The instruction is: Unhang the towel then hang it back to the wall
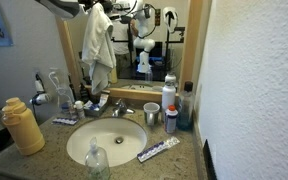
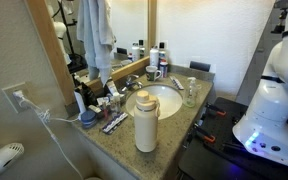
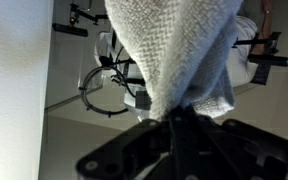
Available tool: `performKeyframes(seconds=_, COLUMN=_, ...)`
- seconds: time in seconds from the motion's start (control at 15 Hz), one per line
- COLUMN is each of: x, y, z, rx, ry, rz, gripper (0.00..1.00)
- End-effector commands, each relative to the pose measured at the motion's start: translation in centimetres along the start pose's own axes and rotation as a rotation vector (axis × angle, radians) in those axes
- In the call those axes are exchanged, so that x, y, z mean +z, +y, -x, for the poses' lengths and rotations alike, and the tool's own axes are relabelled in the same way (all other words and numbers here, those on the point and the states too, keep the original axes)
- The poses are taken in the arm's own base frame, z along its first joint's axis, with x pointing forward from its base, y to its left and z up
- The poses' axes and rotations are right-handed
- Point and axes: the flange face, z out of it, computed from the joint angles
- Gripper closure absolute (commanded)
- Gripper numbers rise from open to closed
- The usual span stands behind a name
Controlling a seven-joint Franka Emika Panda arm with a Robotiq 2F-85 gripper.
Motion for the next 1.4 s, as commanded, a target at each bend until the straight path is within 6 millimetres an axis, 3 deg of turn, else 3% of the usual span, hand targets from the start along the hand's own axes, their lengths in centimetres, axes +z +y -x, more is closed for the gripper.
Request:
performKeyframes(seconds=0.0, x=0.9, y=3.8, z=-1.1, rx=-0.009, ry=0.023, rz=0.078, gripper=0.99)
performKeyframes(seconds=0.2, x=0.8, y=6.4, z=-1.6, rx=0.011, ry=0.032, rz=0.125, gripper=0.99)
performKeyframes(seconds=0.6, x=0.2, y=15.7, z=-2.2, rx=0.076, ry=0.048, rz=0.313, gripper=0.99)
performKeyframes(seconds=0.8, x=-0.4, y=18.8, z=-2.3, rx=0.083, ry=0.063, rz=0.413, gripper=0.99)
performKeyframes(seconds=1.0, x=-2.0, y=20.5, z=-3.9, rx=0.109, ry=0.105, rz=0.525, gripper=0.99)
performKeyframes(seconds=1.33, x=-6.5, y=24.4, z=-8.3, rx=0.151, ry=0.16, rz=0.772, gripper=0.99)
